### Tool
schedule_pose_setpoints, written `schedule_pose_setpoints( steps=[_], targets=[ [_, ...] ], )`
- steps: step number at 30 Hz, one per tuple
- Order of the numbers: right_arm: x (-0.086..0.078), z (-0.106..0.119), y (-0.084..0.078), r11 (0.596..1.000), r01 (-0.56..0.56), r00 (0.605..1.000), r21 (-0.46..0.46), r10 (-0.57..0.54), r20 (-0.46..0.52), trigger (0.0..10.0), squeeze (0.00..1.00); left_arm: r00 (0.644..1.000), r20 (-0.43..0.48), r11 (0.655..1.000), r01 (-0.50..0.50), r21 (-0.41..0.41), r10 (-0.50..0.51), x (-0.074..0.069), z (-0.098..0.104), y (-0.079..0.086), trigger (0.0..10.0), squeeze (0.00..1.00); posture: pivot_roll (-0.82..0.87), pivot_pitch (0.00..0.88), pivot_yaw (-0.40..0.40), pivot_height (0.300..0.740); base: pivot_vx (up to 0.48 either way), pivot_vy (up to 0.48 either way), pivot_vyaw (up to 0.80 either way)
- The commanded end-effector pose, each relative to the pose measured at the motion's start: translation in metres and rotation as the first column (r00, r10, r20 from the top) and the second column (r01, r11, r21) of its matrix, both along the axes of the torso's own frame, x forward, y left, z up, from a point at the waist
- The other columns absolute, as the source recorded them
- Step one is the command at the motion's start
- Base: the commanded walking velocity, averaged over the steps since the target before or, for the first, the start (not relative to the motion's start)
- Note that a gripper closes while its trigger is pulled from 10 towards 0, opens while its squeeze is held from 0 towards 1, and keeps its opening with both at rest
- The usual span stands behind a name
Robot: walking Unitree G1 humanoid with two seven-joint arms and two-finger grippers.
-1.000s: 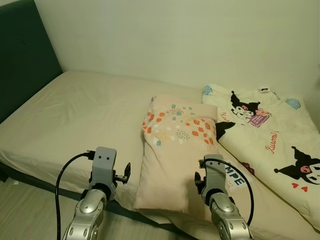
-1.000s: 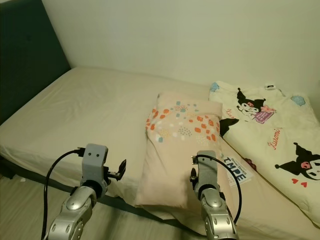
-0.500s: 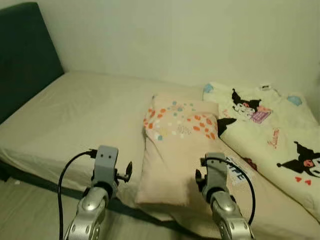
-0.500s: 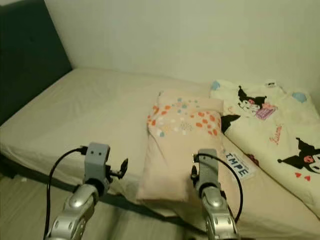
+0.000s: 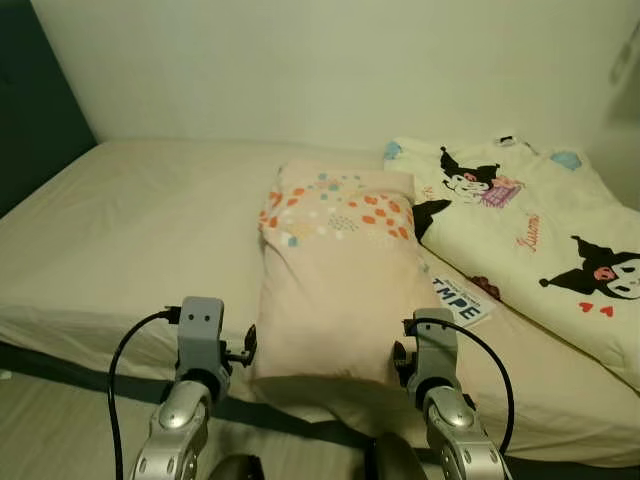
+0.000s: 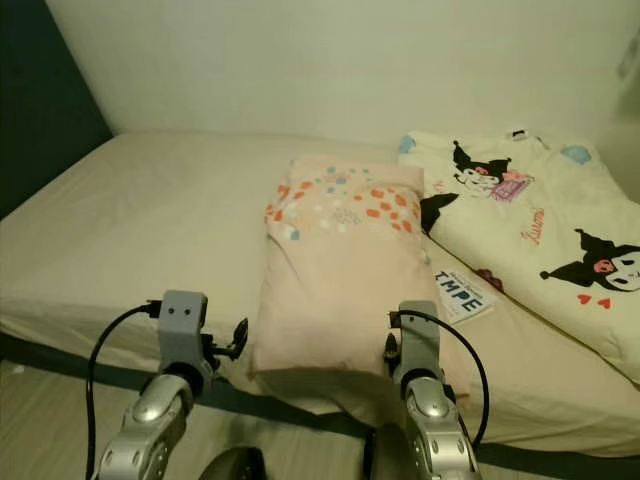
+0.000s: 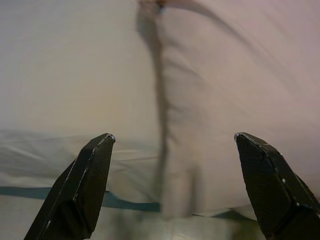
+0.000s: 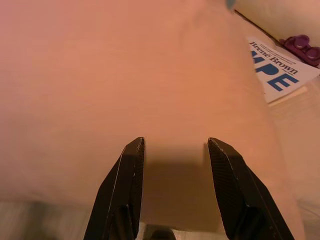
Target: Clean up the room
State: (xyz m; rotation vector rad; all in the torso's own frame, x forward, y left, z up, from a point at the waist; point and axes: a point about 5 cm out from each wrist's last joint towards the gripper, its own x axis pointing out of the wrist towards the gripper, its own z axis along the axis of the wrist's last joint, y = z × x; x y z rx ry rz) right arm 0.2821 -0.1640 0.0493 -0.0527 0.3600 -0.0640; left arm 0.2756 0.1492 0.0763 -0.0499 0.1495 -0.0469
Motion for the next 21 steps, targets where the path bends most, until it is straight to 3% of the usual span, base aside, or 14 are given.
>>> schedule_pose_setpoints(
  steps=[1,14,21],
  targets=[
    [0.000,0.004,-0.001,1.000,0.018,0.999,0.021,-0.019,0.029,10.0,0.00,1.000,-0.015,1.000,-0.003,-0.005,0.002,-0.002,-0.004,0.001,10.0,0.00,-0.11,0.121,0.021,0.610,0.000,0.000,0.00],
    [0.004,0.024,-0.004,1.000,0.004,0.995,-0.004,-0.004,0.095,10.0,0.00,0.998,0.020,0.997,-0.054,-0.053,0.055,0.004,0.001,0.012,10.0,0.00,-0.13,0.139,0.022,0.565,0.000,0.000,0.00],
    [0.015,0.046,-0.008,1.000,-0.004,0.982,-0.005,0.005,0.188,10.0,0.00,0.978,0.140,0.981,-0.135,-0.138,0.154,0.012,0.022,0.033,10.0,0.00,-0.13,0.143,0.018,0.551,0.000,0.000,0.00]
  ],
)
